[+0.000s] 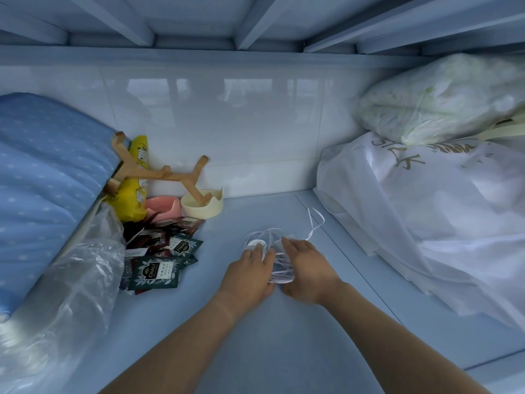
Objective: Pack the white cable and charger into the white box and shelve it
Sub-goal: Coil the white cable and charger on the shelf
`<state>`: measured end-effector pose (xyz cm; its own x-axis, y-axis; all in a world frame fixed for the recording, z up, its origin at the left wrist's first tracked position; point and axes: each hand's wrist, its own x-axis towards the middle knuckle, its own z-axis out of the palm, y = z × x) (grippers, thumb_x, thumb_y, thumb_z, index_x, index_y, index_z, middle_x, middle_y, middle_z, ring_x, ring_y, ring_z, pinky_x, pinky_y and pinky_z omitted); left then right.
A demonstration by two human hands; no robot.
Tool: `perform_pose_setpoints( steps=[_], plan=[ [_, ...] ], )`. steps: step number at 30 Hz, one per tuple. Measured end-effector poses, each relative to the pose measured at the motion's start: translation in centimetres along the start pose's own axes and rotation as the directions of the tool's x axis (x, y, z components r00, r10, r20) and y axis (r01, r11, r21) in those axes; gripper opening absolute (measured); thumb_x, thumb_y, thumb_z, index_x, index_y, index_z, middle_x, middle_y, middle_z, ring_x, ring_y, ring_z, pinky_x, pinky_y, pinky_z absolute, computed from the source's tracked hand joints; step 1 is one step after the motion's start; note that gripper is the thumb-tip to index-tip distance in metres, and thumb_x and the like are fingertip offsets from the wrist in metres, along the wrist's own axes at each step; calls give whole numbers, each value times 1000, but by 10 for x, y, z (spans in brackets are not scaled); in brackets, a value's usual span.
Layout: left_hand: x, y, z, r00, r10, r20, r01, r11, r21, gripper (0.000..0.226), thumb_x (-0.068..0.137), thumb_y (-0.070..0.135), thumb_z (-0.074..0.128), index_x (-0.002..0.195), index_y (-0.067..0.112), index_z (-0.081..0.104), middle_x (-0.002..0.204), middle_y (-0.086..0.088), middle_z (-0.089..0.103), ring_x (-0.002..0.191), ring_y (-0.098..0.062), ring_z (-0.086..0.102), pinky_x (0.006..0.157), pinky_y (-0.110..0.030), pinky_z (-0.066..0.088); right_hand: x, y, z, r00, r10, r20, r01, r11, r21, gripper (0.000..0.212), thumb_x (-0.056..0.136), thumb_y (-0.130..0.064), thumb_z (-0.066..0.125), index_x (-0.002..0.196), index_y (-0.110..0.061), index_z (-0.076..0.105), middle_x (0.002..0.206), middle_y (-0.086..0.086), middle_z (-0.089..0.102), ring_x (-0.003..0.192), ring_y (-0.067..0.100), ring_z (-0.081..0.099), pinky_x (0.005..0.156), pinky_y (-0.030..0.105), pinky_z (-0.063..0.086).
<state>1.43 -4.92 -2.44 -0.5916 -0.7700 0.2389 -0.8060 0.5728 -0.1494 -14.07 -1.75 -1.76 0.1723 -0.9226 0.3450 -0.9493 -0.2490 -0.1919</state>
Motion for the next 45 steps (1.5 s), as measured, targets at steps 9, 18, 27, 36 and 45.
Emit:
perform_pose_setpoints(
  steps=[9, 18, 27, 36, 45],
  plan=[
    [-27, 10, -15, 991, -1, -136, -14, 994, -110, 30, 75, 11, 66, 105, 11, 63, 123, -16, 58, 105, -30, 59, 62, -39, 58, -34, -12, -7, 999, 15, -35, -16, 999, -38, 43, 79, -22, 54, 121, -14, 51, 122, 6, 53, 103, 32, 53, 77, 35, 43],
    [-76, 22, -27, 998, -40, -50, 29, 980, -196, 35, 85, 25, 46, 119, 19, 47, 147, -3, 29, 128, -24, 34, 91, -37, 45, -76, -12, -38, 978, -161, -129, 187, 958, 218, 42, 71, -28, 58, 110, -13, 65, 117, 7, 63, 109, 26, 56, 89, 41, 46],
    [-105, 31, -26, 983, -155, -97, 114, 934, -339, 59, 78, 19, 50, 135, 29, 38, 152, 3, 23, 130, -19, 28, 90, -31, 45, -59, 1, -22, 957, 86, 276, -133, 979, 156, 82, 85, -40, 54, 146, -21, 3, 154, 9, 9, 138, 27, 13, 107, 42, 20],
    [-110, 36, -28, 978, -189, -91, 130, 886, -445, 54, 83, 4, 46, 136, 17, 42, 152, -4, 23, 137, -17, 26, 107, -22, 24, -70, -13, -31, 998, 46, 30, -51, 979, 196, 43, 85, -23, 58, 126, -13, 49, 132, 8, 43, 115, 30, 45, 93, 36, 40],
    [-100, 26, -46, 979, -142, -147, 61, 889, -455, 60, 80, 1, 46, 134, 28, 44, 142, 8, 44, 125, -16, 45, 90, -34, 48, -84, -44, -30, 967, 55, 247, -88, 988, 125, 91, 75, -43, 62, 146, -23, 8, 155, -5, 10, 139, 24, 10, 108, 48, 24]
  ],
)
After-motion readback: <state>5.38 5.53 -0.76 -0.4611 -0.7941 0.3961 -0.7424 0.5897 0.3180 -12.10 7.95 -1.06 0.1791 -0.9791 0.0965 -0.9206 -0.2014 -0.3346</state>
